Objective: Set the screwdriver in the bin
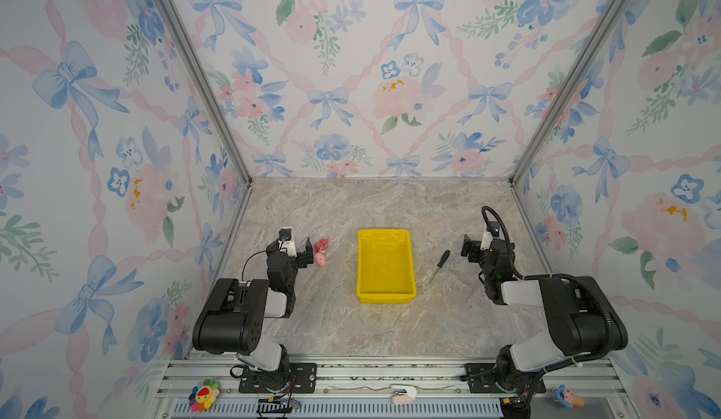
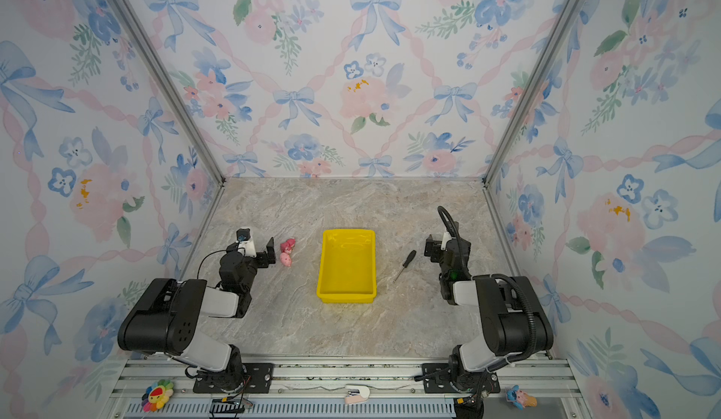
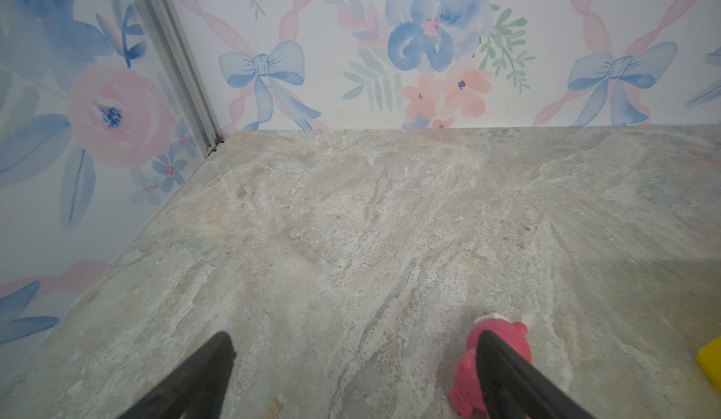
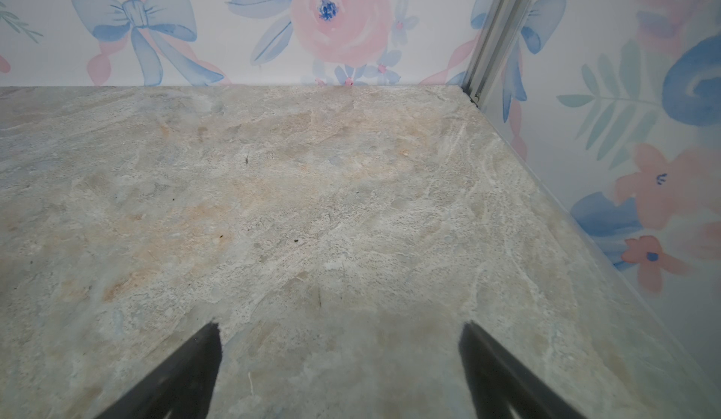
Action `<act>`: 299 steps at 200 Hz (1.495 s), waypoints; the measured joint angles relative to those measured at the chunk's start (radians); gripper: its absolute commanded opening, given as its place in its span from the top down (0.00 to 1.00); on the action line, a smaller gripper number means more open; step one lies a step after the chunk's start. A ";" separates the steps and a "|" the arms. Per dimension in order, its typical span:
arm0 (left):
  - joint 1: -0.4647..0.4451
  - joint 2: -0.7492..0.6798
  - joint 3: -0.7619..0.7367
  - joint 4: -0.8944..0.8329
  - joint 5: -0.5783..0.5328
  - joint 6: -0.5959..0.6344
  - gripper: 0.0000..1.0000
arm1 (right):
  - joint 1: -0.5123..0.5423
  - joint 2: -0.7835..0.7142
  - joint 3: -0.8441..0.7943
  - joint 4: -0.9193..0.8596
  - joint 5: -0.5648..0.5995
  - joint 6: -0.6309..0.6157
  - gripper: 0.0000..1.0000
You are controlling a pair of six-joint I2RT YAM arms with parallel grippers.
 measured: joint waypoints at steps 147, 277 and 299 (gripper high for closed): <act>0.000 0.000 0.000 0.000 0.000 0.000 0.02 | 0.000 0.000 0.000 0.000 0.000 0.000 0.03; 0.001 0.000 0.000 0.000 0.016 0.000 0.03 | 0.022 -0.010 0.000 -0.008 0.048 0.000 0.03; 0.001 -0.017 0.000 -0.011 0.015 0.000 0.03 | 0.034 -0.038 0.000 -0.030 0.087 -0.002 0.03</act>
